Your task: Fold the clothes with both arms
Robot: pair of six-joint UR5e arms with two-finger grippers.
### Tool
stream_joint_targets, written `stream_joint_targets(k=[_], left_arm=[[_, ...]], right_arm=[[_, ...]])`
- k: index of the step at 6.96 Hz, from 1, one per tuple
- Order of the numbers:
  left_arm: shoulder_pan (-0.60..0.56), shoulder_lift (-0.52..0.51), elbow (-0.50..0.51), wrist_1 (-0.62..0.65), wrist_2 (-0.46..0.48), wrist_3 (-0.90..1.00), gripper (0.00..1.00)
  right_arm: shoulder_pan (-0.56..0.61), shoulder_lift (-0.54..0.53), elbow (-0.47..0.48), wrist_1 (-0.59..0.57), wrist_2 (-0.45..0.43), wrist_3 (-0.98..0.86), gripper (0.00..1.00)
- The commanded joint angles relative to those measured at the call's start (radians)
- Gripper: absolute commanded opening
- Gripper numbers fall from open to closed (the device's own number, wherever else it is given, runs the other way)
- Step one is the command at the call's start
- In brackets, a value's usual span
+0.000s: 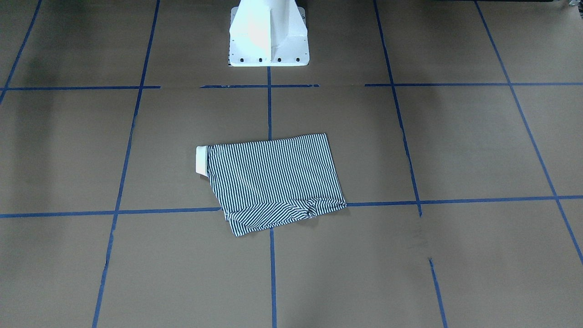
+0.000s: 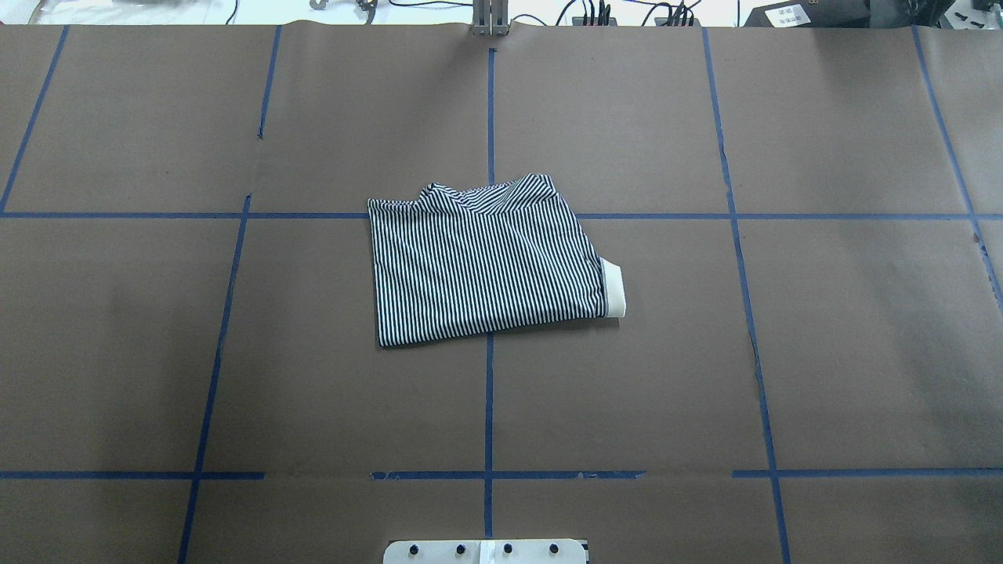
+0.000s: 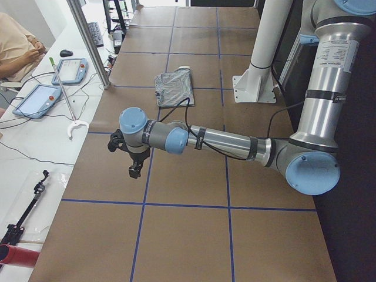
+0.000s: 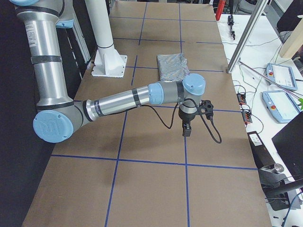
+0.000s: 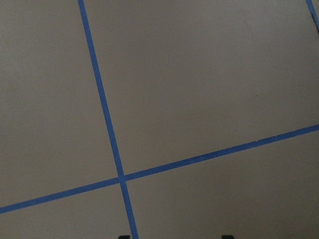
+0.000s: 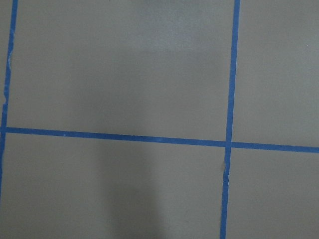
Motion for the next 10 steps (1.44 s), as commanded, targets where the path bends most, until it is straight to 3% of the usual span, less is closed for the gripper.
stream_joint_targets(k=[1, 4, 5, 7, 10], left_arm=[[-0.001, -0.007, 0.01, -0.024, -0.002, -0.027, 1.0], [-0.004, 0.075, 0.003, -0.093, 0.024, -0.03, 1.0], [-0.023, 0.109, -0.043, -0.09, 0.03, -0.023, 1.0], [-0.033, 0.28, -0.218, -0.087, 0.067, -0.022, 1.0], [-0.033, 0.368, -0.329, -0.087, 0.081, -0.021, 1.0]], right_arm=[[-0.004, 0.015, -0.017, -0.002, -0.004, 0.005, 1.0], [-0.043, -0.032, -0.006, 0.005, -0.031, -0.014, 1.0], [-0.043, -0.05, 0.021, -0.001, -0.034, -0.023, 1.0], [-0.043, -0.062, 0.04, 0.008, -0.027, -0.025, 1.0], [-0.043, -0.112, 0.098, 0.007, -0.042, -0.008, 1.0]])
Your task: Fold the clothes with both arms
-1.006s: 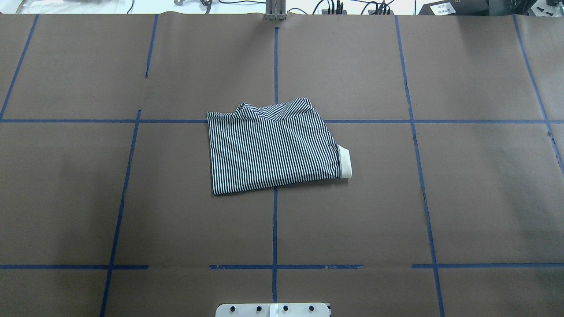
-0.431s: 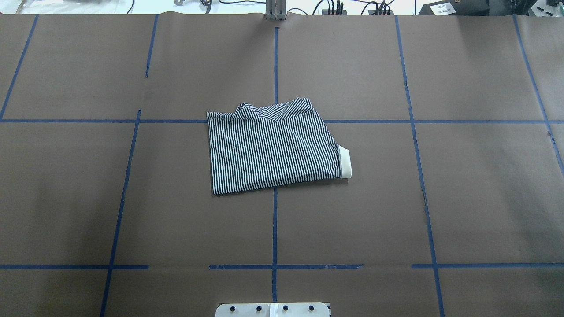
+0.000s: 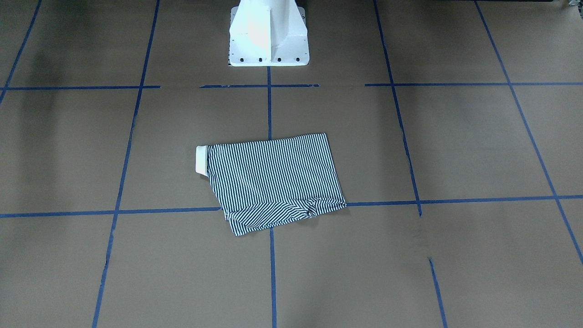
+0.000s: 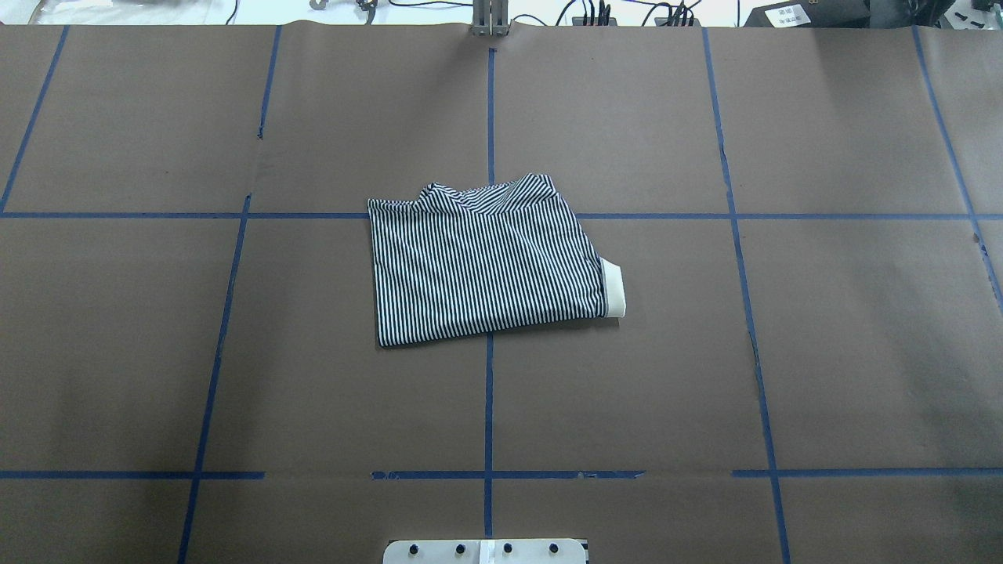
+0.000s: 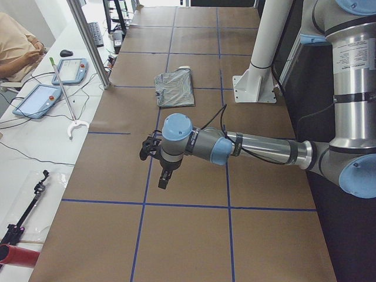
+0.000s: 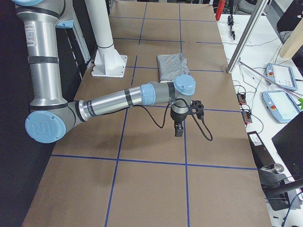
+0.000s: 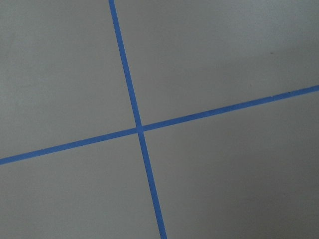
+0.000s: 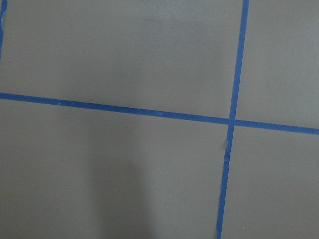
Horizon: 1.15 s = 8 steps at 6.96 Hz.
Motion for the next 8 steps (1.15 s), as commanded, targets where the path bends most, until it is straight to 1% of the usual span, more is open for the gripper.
stream_joint_targets(k=[1, 3, 4, 5, 6, 7, 8], left_arm=[[0.004, 0.048, -0.051, -0.001, -0.005, 0.0, 1.0], [0.005, 0.041, -0.048, -0.004, -0.01, -0.006, 1.0], [0.007, 0.038, -0.036, -0.008, -0.011, -0.007, 1.0], [0.005, 0.034, -0.056, -0.01, -0.037, -0.007, 1.0], [0.007, 0.019, -0.062, -0.008, -0.063, -0.003, 1.0], [0.008, 0.019, -0.054, -0.004, -0.056, -0.001, 1.0], [0.008, 0.015, -0.01, -0.004, -0.054, 0.0, 1.0]], right_arm=[[0.001, -0.029, 0.032, -0.007, -0.016, 0.012, 1.0], [0.007, -0.033, 0.034, -0.009, -0.03, 0.011, 1.0], [0.006, -0.04, 0.026, -0.01, -0.054, 0.012, 1.0], [0.03, -0.057, 0.04, -0.012, -0.053, 0.015, 1.0], [0.029, -0.06, -0.016, -0.006, -0.047, 0.014, 1.0], [0.029, -0.06, -0.02, -0.004, -0.045, 0.015, 1.0], [0.033, -0.056, -0.018, -0.006, -0.013, 0.014, 1.0]])
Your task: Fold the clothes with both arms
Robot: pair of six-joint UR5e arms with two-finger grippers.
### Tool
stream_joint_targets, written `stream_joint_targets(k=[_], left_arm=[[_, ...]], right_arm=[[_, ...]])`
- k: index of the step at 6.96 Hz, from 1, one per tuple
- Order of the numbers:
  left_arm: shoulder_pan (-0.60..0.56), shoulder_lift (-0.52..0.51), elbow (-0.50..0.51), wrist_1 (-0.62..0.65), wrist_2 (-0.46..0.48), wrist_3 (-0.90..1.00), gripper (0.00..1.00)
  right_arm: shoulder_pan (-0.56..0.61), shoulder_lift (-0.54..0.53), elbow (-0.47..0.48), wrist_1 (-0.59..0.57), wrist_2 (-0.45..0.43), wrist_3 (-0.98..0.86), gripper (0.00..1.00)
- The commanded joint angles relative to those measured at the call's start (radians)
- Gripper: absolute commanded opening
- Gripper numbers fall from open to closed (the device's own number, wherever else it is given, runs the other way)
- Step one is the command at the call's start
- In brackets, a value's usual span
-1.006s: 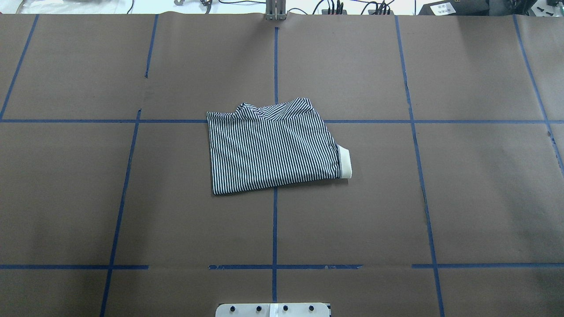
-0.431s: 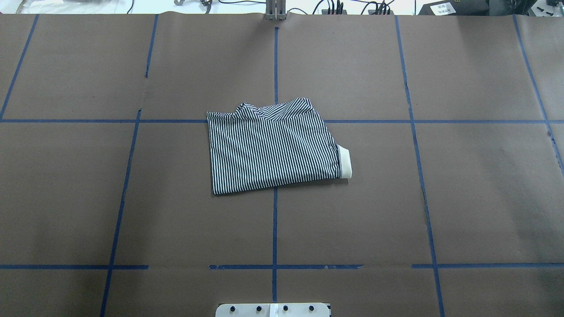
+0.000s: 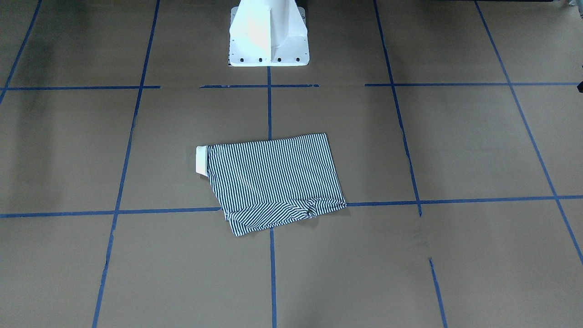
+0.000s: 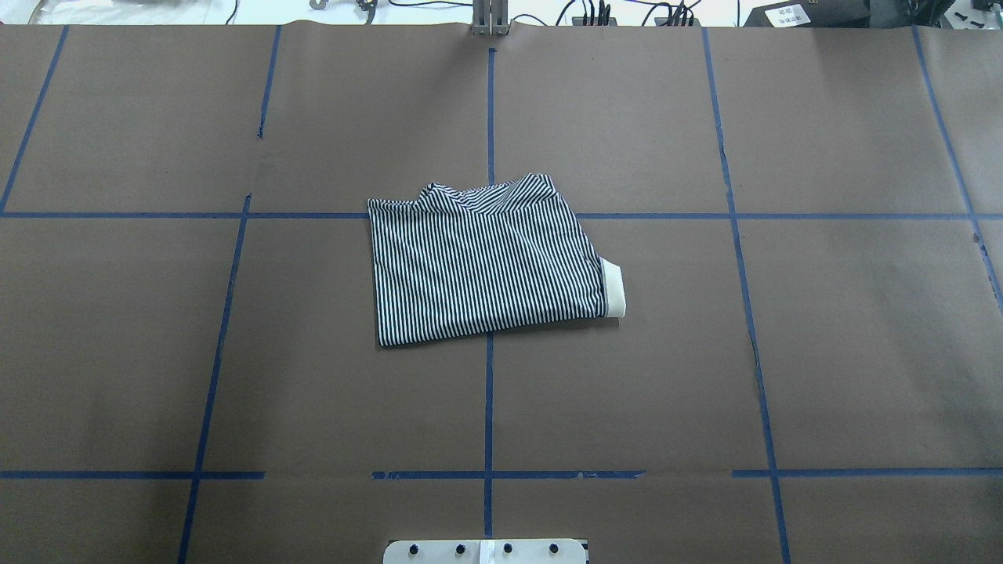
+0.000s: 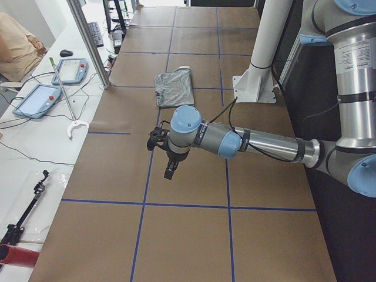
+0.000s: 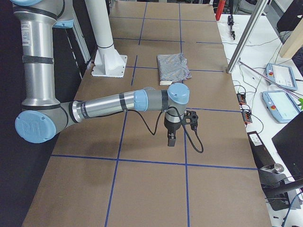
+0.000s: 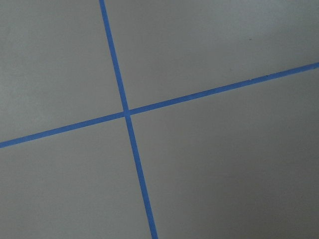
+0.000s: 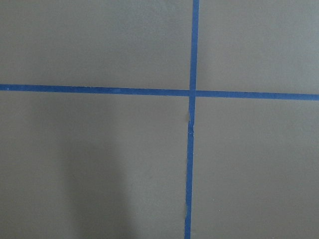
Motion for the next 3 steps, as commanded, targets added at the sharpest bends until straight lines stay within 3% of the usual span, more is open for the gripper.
stream_joint_targets(k=[1, 3], left_arm=[[0.001, 0.004, 0.04, 0.011, 0.01, 0.001, 1.0], [0.001, 0.043, 0.059, 0.018, 0.081, 0.002, 1.0]], right_arm=[[0.004, -0.001, 0.0, 0.005, 0.042, -0.002, 1.0], [0.041, -0.091, 0.073, 0.005, 0.048, -0.017, 1.0]])
